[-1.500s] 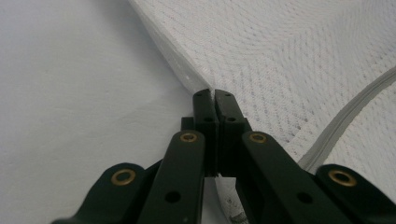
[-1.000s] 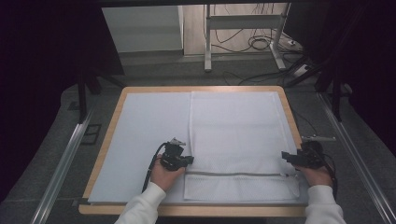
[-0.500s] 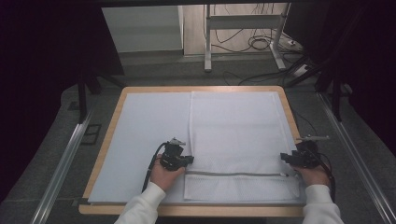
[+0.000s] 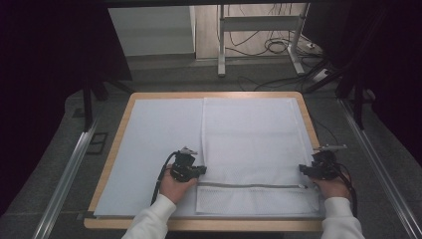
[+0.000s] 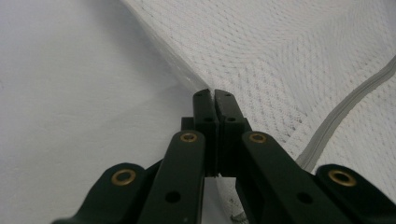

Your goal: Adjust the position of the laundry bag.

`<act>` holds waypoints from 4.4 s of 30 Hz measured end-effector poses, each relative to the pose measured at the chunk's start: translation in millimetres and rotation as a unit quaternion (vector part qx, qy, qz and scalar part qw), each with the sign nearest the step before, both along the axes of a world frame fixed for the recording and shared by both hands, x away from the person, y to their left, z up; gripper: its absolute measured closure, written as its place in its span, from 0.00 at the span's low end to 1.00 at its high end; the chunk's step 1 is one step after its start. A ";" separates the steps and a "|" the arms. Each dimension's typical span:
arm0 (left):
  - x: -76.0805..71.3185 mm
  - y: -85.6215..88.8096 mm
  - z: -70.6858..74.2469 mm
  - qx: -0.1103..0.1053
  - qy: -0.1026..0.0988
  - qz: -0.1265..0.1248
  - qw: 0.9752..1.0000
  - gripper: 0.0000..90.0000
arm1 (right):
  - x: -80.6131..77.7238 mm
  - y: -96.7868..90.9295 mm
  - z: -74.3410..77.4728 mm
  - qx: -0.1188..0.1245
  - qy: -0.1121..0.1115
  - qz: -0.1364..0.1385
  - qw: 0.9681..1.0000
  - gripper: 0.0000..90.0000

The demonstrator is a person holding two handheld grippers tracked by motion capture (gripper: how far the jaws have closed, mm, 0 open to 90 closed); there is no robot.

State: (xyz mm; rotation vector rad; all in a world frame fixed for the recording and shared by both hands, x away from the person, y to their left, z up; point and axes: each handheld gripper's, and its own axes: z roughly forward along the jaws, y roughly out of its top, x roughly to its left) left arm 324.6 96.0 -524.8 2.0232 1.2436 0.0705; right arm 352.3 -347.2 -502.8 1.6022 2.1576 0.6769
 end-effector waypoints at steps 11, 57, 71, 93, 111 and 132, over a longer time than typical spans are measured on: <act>-0.8 0.4 1.1 0.000 -0.004 -0.001 1.000 1.00 | -0.9 2.7 1.5 0.004 0.004 0.013 1.000 0.87; -4.5 24.2 3.7 -0.009 -0.007 0.015 1.000 1.00 | -1.3 14.7 6.9 0.039 -0.006 0.038 0.998 0.98; -6.2 36.0 5.1 -0.013 -0.008 0.022 1.000 1.00 | -1.7 22.0 6.0 0.042 -0.007 0.049 0.998 0.98; -14.1 57.1 3.9 -0.017 -0.007 0.047 0.999 1.00 | 0.7 38.6 6.6 0.055 -0.005 0.080 0.995 0.98; -20.1 74.7 3.5 -0.018 -0.005 0.056 0.998 1.00 | -1.0 58.3 3.8 0.050 -0.007 0.096 0.994 0.98; -23.6 98.7 3.9 -0.020 -0.002 0.075 0.997 1.00 | -0.9 77.3 0.4 0.059 -0.004 0.116 0.992 0.98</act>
